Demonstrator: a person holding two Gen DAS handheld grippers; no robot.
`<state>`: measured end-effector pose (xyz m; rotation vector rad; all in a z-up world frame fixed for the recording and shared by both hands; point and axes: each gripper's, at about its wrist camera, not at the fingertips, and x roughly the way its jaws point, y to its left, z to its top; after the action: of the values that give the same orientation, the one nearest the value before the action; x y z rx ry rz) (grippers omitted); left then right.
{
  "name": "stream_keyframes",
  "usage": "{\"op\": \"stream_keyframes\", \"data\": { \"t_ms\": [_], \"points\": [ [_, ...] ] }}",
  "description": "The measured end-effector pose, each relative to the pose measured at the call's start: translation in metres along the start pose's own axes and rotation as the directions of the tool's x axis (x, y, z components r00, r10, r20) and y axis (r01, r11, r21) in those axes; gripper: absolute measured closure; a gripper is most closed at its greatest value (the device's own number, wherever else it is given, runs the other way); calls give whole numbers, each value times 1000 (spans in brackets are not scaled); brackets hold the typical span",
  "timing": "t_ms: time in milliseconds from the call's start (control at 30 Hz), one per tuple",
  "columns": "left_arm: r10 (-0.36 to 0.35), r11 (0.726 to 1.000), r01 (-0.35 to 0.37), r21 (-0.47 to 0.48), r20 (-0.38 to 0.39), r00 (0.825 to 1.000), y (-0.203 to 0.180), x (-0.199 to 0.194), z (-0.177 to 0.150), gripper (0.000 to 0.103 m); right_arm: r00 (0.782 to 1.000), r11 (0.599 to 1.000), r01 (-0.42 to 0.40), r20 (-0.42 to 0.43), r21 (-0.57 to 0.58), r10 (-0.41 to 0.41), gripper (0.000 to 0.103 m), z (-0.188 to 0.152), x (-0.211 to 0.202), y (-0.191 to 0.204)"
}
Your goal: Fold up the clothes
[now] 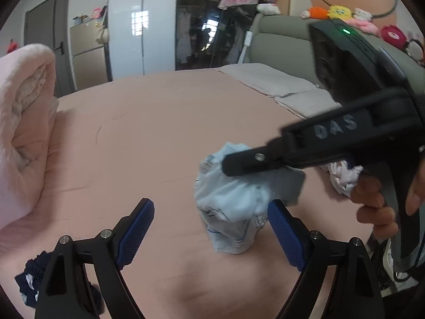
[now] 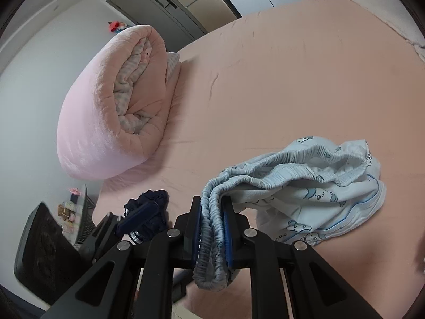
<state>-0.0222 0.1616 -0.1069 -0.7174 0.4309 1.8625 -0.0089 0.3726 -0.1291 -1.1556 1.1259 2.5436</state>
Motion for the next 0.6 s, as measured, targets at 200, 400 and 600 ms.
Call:
{"op": "stream_keyframes", "data": {
  "t_ms": [200, 400, 600],
  "points": [
    [2, 996, -1, 94, -10, 1000, -27, 1, -4, 15, 1000, 999, -25, -12, 35, 25, 89, 1, 1, -4],
    [97, 977, -96, 193, 3, 995, -48, 9, -1, 15, 998, 996, -50, -33, 73, 53, 89, 0, 1, -5],
    [119, 982, -119, 144, 13, 993, -44, 13, 1, 15, 996, 993, -70, -50, 99, 75, 88, -2, -1, -4]
  ]
}}
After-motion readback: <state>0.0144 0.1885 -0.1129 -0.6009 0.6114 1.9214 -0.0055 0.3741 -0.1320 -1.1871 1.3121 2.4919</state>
